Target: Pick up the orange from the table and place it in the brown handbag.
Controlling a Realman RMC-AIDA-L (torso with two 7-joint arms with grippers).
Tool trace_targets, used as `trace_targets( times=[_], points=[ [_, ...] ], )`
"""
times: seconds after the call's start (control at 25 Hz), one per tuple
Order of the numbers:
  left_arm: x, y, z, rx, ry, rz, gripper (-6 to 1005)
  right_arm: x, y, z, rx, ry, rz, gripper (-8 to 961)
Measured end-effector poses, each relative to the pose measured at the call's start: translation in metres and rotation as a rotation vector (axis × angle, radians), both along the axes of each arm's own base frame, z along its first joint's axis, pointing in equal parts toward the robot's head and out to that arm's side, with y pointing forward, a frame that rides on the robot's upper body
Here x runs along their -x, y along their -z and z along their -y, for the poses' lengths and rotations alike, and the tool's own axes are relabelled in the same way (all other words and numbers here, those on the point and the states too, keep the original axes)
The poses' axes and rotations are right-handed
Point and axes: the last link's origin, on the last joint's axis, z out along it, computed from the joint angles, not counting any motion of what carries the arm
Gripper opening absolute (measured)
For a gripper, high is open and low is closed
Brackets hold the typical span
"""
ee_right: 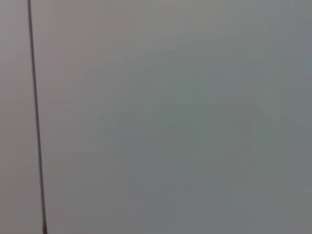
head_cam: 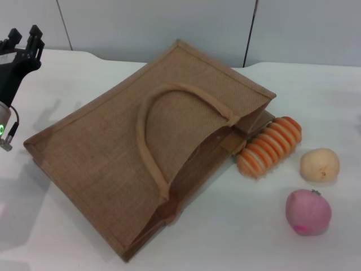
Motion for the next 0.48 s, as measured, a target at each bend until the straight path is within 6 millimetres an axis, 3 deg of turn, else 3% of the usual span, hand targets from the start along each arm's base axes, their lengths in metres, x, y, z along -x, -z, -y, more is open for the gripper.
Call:
trace_targets(
  times=[0.48],
  points=[
    [0.0017,-0.0014,0.0006,-0.006,-0.007,0.022,479,-0.0027,-0.0003,-0.0025,0.008,0.021,0.014,882]
  ],
)
